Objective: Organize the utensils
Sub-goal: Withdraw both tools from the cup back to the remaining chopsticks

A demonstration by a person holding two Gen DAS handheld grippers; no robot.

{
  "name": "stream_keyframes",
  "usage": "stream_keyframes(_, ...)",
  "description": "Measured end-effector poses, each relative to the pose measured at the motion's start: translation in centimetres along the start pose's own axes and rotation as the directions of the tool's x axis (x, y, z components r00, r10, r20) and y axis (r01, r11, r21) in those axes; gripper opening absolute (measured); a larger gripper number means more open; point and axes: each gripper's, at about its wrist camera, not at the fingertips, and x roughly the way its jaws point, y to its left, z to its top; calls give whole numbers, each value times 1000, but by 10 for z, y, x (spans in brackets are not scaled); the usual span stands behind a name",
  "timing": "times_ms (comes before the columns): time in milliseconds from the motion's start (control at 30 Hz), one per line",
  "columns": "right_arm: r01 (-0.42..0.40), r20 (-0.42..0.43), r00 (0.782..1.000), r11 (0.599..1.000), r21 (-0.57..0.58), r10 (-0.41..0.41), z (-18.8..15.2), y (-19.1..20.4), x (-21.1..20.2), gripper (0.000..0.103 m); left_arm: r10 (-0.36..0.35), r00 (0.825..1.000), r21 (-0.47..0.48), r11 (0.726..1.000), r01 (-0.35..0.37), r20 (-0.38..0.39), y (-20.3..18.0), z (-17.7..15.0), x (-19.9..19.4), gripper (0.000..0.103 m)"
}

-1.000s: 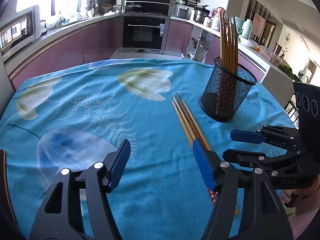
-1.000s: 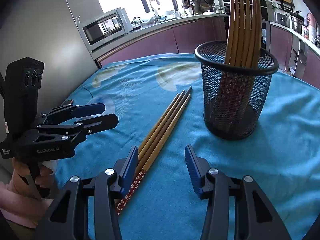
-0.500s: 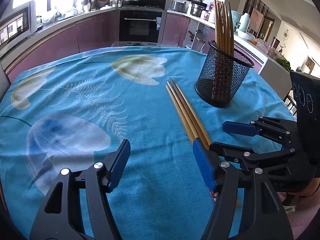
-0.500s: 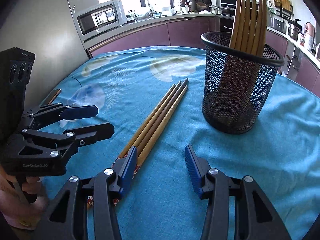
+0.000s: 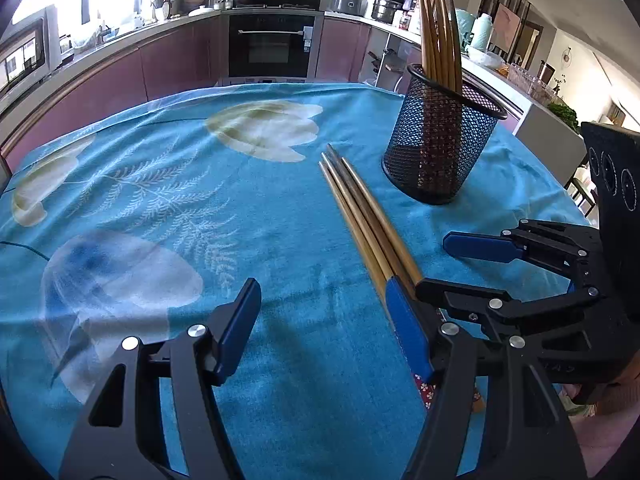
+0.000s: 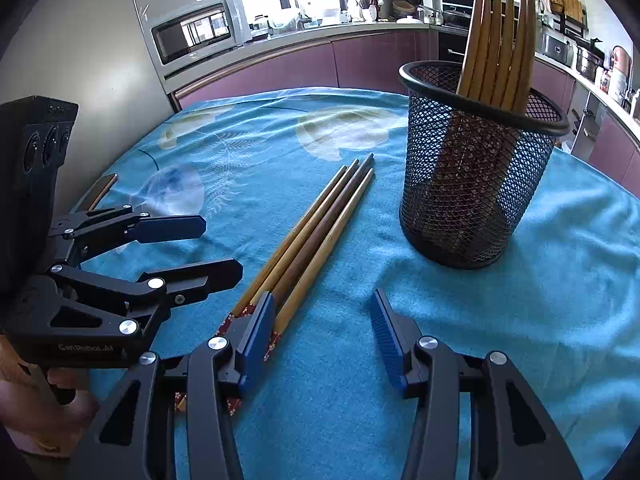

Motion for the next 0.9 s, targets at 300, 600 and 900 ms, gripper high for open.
stream_keyframes(300, -6, -5, 1000, 1000, 4, 6, 0, -5, -1, 46, -9, 1000, 21, 1000, 10, -19, -4, 5, 10, 64)
stream_keyframes(600, -15, -3, 1000, 1000, 5, 15, -2, -8, -2, 46, 6, 999, 47, 999, -4, -33, -7, 6, 14, 65)
stream_keyframes(900, -16, -3, 1000, 1000, 5, 16, -2, -9, -3, 46, 21, 999, 62, 998, -18, -46, -10, 12, 19, 65)
